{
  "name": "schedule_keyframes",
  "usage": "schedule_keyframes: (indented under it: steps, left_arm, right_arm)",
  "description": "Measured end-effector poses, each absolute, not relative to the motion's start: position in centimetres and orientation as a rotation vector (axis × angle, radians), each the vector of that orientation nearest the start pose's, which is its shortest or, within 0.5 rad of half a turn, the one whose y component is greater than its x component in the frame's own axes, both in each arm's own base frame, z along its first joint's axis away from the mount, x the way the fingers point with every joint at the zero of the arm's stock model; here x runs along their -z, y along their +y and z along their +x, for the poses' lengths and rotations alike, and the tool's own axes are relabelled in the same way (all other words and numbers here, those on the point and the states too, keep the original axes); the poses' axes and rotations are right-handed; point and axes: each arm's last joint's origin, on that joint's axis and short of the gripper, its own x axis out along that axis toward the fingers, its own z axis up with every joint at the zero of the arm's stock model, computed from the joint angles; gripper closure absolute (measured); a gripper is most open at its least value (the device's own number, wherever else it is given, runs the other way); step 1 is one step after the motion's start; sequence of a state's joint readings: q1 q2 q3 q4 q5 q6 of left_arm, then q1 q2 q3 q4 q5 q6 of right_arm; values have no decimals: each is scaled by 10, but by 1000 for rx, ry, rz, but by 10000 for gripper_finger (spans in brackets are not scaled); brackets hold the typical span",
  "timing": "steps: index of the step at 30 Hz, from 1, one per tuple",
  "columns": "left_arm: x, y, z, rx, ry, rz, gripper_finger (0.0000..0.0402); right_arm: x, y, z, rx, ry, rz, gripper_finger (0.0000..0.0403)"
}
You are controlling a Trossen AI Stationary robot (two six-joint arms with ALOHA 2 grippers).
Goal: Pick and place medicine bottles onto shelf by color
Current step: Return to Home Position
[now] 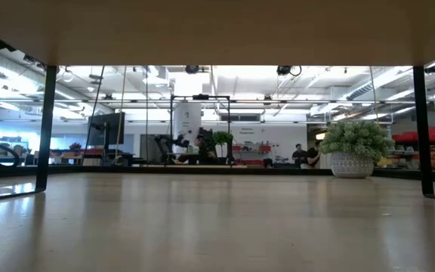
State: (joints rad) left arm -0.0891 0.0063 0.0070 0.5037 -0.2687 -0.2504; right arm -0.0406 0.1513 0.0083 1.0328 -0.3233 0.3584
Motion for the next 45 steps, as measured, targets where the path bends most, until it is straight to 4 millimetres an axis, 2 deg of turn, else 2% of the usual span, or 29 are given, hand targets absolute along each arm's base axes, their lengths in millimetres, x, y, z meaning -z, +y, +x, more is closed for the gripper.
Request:
schedule_keyframes:
  steps: [45]
  left_arm:
    - [-211,0,85,-113,-517,-334,370]
  right_arm:
    - [-243,6,68,-419,-842,166,397]
